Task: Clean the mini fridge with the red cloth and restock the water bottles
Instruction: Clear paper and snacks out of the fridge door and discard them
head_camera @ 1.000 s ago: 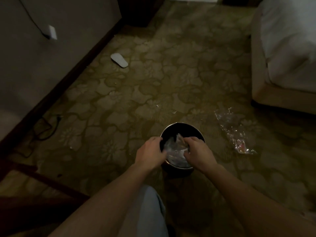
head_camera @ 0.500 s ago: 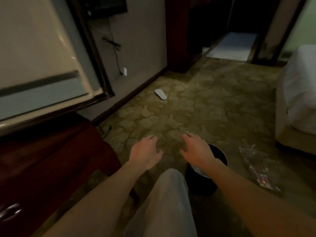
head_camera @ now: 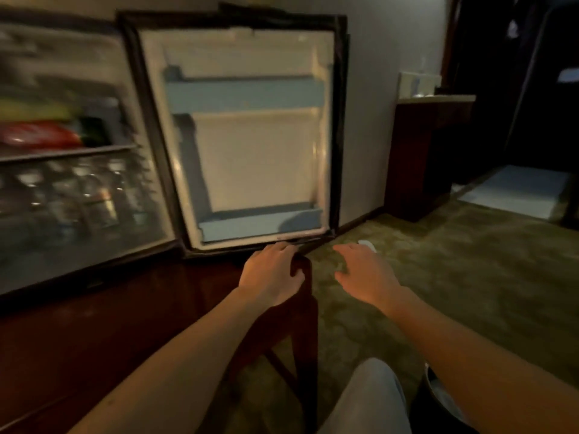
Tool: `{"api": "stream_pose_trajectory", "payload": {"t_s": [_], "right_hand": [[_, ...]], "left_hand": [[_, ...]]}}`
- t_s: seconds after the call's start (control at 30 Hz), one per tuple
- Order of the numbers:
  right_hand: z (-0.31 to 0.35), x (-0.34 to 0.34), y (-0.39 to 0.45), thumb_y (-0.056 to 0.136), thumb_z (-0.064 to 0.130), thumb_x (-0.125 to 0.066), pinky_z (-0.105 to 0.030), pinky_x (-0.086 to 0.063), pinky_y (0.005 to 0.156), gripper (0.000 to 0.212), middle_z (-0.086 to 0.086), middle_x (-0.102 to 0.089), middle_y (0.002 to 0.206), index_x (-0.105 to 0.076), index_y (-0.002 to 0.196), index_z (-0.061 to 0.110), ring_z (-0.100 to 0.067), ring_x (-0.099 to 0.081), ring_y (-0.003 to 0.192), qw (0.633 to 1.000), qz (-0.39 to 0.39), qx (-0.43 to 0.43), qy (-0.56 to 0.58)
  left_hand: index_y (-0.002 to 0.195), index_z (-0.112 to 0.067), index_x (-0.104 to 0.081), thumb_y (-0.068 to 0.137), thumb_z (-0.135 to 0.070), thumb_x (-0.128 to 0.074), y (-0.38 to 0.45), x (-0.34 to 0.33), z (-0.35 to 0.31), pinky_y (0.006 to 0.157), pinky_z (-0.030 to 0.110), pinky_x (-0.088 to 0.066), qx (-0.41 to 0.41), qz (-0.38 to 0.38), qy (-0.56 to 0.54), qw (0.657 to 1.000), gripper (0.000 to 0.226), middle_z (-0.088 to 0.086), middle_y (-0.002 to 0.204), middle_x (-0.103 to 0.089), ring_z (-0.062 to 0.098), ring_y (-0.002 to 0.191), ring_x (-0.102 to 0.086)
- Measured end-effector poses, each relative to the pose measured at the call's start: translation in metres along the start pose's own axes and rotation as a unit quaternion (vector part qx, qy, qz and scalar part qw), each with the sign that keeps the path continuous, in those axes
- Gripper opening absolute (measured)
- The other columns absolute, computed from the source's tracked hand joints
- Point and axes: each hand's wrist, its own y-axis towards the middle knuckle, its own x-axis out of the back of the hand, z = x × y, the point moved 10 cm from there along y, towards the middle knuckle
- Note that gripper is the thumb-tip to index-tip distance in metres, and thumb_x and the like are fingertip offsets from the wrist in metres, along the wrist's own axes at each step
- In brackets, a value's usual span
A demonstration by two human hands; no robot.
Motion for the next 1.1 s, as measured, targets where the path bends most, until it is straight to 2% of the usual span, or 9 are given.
{"api": "stream_pose_trajectory", "payload": {"t_s": [0.13, 0.27, 0.33, 0.43, 0.57, 0.77, 0.93, 1.03, 1.1], "right_hand": [[0.089, 0.004, 0.028, 0.093, 0.040, -0.055, -0.038, -0.045, 0.101, 0.056, 0.002, -0.050, 0.141, -0.040, 0.144, 0.023, -0.018, -0.046, 0.129, 0.997, -0.009, 0.079, 0.010], [0.183, -0.007, 0.050, 0.095, 0.041, -0.053, -0.036, -0.037, 0.108, 0.056, 0.004, -0.044, 0.147, -0.037, 0.146, 0.025, -0.016, -0.039, 0.136, 0.990, -0.007, 0.138, 0.025], [0.232, -0.012, 0.059, 0.095, 0.040, -0.053, -0.037, -0.038, 0.108, 0.055, 0.004, -0.044, 0.147, -0.038, 0.146, 0.025, -0.016, -0.040, 0.135, 0.984, -0.004, 0.171, 0.045], [0.296, -0.017, 0.071, 0.095, 0.038, -0.054, -0.036, -0.041, 0.104, 0.053, 0.004, -0.047, 0.144, -0.040, 0.145, 0.024, -0.017, -0.045, 0.131, 0.973, 0.003, 0.217, 0.080], [0.363, -0.022, 0.089, 0.095, 0.037, -0.053, -0.037, -0.038, 0.107, 0.054, 0.006, -0.045, 0.146, -0.038, 0.146, 0.026, -0.015, -0.040, 0.134, 0.961, 0.014, 0.256, 0.101], [0.417, -0.039, 0.118, 0.095, 0.037, -0.054, -0.036, -0.038, 0.108, 0.055, 0.005, -0.044, 0.146, -0.037, 0.146, 0.025, -0.016, -0.042, 0.133, 0.953, 0.033, 0.279, 0.112], [0.446, -0.064, 0.146, 0.095, 0.040, -0.051, -0.037, -0.045, 0.098, 0.051, 0.002, -0.049, 0.140, -0.041, 0.142, 0.025, -0.021, -0.050, 0.125, 0.953, 0.056, 0.282, 0.098], [0.460, -0.079, 0.164, 0.093, 0.041, -0.053, -0.037, -0.050, 0.090, 0.050, 0.000, -0.054, 0.135, -0.042, 0.140, 0.028, -0.024, -0.056, 0.117, 0.953, 0.068, 0.278, 0.100], [0.469, -0.087, 0.174, 0.093, 0.040, -0.053, -0.033, -0.051, 0.084, 0.050, 0.001, -0.056, 0.131, -0.040, 0.141, 0.033, -0.024, -0.059, 0.112, 0.951, 0.079, 0.279, 0.106]], "left_hand": [[0.135, -0.023, -0.051, 0.090, -0.046, -0.053, -0.040, 0.048, 0.067, 0.102, 0.038, -0.042, 0.048, -0.023, 0.029, 0.998, 0.050, -0.006, 0.137, -0.052, 0.020, 0.128, -0.049], [0.131, -0.026, -0.055, 0.089, -0.046, -0.053, -0.081, 0.096, 0.144, 0.098, 0.035, -0.042, 0.116, -0.047, 0.060, 0.990, 0.047, -0.008, 0.135, -0.053, 0.019, 0.125, -0.051], [0.128, -0.028, -0.055, 0.088, -0.047, -0.053, -0.102, 0.118, 0.181, 0.095, 0.035, -0.043, 0.149, -0.050, 0.077, 0.985, 0.045, -0.009, 0.130, -0.055, 0.019, 0.122, -0.054], [0.132, -0.024, -0.053, 0.090, -0.048, -0.052, -0.129, 0.146, 0.233, 0.099, 0.036, -0.043, 0.204, -0.045, 0.105, 0.972, 0.049, -0.006, 0.136, -0.052, 0.020, 0.125, -0.051], [0.137, -0.021, -0.050, 0.092, -0.048, -0.053, -0.159, 0.176, 0.290, 0.100, 0.037, -0.043, 0.260, -0.051, 0.128, 0.956, 0.052, -0.003, 0.141, -0.049, 0.021, 0.128, -0.050], [0.133, -0.025, -0.049, 0.087, -0.048, -0.053, -0.174, 0.190, 0.356, 0.087, 0.039, -0.051, 0.316, -0.058, 0.117, 0.940, 0.052, -0.006, 0.128, -0.051, 0.022, 0.115, -0.057], [0.143, -0.020, -0.040, 0.092, -0.042, -0.056, -0.168, 0.174, 0.403, 0.102, 0.042, -0.046, 0.388, -0.075, 0.005, 0.919, 0.057, 0.006, 0.155, -0.030, 0.026, 0.135, -0.042], [0.144, -0.018, -0.038, 0.092, -0.040, -0.056, -0.159, 0.163, 0.424, 0.102, 0.044, -0.046, 0.411, -0.076, -0.035, 0.908, 0.059, 0.012, 0.152, -0.033, 0.029, 0.130, -0.047], [0.146, -0.017, -0.035, 0.093, -0.038, -0.055, -0.155, 0.157, 0.436, 0.104, 0.043, -0.045, 0.426, -0.074, -0.054, 0.900, 0.061, 0.015, 0.152, -0.033, 0.031, 0.130, -0.047]]}}
